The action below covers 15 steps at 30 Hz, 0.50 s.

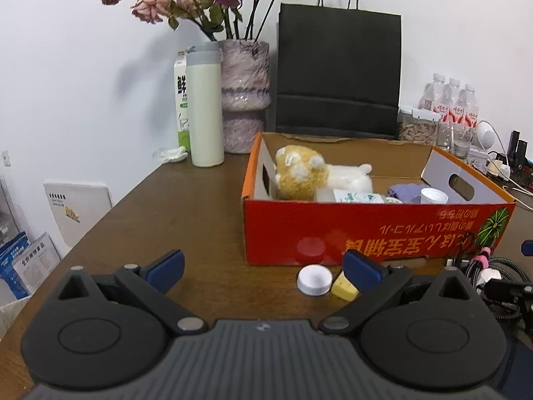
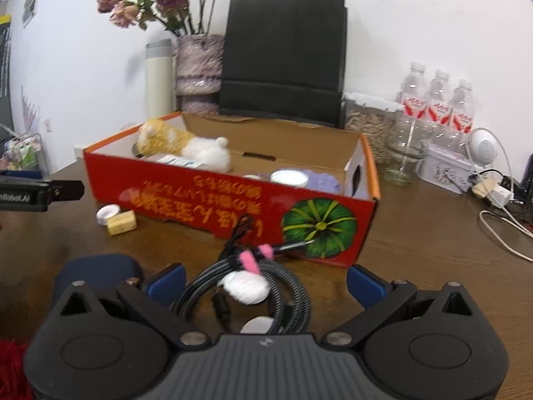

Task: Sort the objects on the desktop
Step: 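Move both grippers back toward the cable and small items on the table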

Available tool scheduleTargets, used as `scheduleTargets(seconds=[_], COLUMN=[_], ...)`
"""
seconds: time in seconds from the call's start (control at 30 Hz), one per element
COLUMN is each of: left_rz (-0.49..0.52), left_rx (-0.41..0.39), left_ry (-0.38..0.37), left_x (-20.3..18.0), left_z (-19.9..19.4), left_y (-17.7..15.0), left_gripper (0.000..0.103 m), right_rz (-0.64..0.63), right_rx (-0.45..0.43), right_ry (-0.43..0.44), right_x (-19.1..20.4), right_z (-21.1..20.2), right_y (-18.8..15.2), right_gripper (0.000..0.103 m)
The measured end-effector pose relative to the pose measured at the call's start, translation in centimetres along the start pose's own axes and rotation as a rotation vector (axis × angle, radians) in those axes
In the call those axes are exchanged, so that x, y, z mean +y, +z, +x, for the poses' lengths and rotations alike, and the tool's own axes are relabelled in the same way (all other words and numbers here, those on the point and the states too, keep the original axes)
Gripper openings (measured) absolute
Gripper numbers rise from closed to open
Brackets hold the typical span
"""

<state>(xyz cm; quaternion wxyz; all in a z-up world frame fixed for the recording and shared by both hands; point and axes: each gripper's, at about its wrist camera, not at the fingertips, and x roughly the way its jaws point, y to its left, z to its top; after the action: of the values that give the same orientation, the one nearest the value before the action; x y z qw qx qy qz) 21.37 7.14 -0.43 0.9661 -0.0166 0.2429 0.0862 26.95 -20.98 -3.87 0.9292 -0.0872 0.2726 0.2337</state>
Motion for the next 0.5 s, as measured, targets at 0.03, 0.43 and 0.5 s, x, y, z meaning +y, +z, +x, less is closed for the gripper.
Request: scheduleTargets(seconds=[0.03,0.43,0.5], left_rz=[-0.002,0.031,0.038], left_rx=[0.006,0.040,0.044], left_ry=[0.003,-0.010,-0.010], left_x=[0.1,-0.5,-0.6], left_z=[0.1,0.5,0.5], left_y=[-0.1,-0.4,-0.5], left_gripper=[0.103,0.103,0.103], right_rz=[-0.007,-0.050,-0.046], right_rx=[0.005,0.070,0.084], right_ry=[0.005,0.022,0.016], right_x=[0.2,0.9,0.8], right_z=[0.0,0.9,1.1], right_y=[-0.1,-0.5,-0.5], right_gripper=[0.103,0.103,0.103])
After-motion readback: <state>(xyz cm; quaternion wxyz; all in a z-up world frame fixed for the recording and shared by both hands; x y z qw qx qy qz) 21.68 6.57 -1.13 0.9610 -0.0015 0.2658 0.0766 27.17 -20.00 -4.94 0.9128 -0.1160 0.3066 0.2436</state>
